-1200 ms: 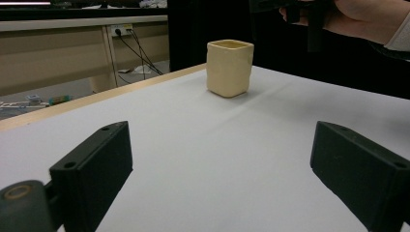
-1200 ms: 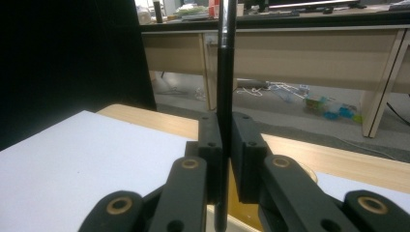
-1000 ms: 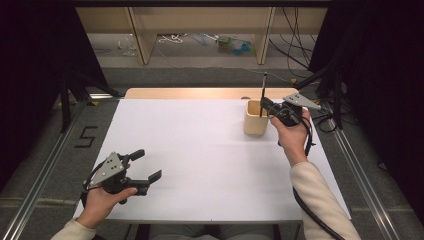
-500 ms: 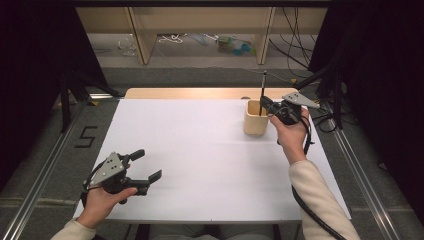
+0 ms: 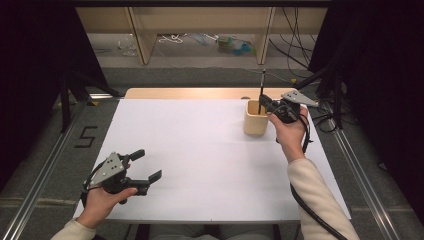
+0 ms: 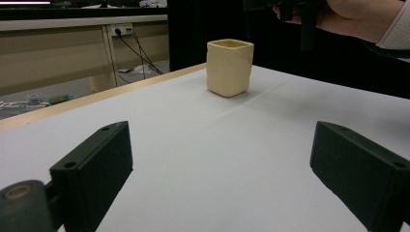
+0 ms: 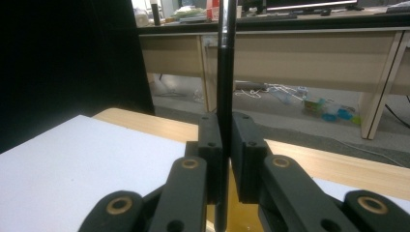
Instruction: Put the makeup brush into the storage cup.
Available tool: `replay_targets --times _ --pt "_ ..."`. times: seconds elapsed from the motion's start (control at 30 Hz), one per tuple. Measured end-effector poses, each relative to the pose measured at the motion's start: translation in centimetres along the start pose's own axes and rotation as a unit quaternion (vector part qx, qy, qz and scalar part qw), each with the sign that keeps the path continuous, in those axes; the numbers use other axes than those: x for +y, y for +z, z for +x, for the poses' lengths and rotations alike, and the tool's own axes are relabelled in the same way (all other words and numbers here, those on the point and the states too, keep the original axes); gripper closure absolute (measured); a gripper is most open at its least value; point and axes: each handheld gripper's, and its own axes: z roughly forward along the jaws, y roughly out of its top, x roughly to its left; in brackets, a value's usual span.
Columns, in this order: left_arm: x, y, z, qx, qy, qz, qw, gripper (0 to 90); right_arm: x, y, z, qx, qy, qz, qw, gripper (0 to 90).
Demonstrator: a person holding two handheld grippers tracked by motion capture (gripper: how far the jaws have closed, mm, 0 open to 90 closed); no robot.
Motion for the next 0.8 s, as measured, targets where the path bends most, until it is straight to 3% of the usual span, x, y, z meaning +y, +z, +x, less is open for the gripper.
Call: replay_targets --times 0.47,0.67,0.8 --pt "-0.03 0.03 0.0 -0.001 0.0 0.002 1.0 7.4 0.08 0.18 -0.28 -0.009 -0.001 0.01 0.9999 84.3" --pt "-0.03 0.04 0.0 -0.001 0.0 0.002 1.0 7.5 0.17 0.36 -0.29 -0.008 -0.001 -0.005 1.0 84.3" --pt "-0.03 0.05 0.0 -0.001 0.001 0.002 1.0 7.5 0.25 0.35 -0.43 -0.011 -0.002 0.005 0.9999 84.3"
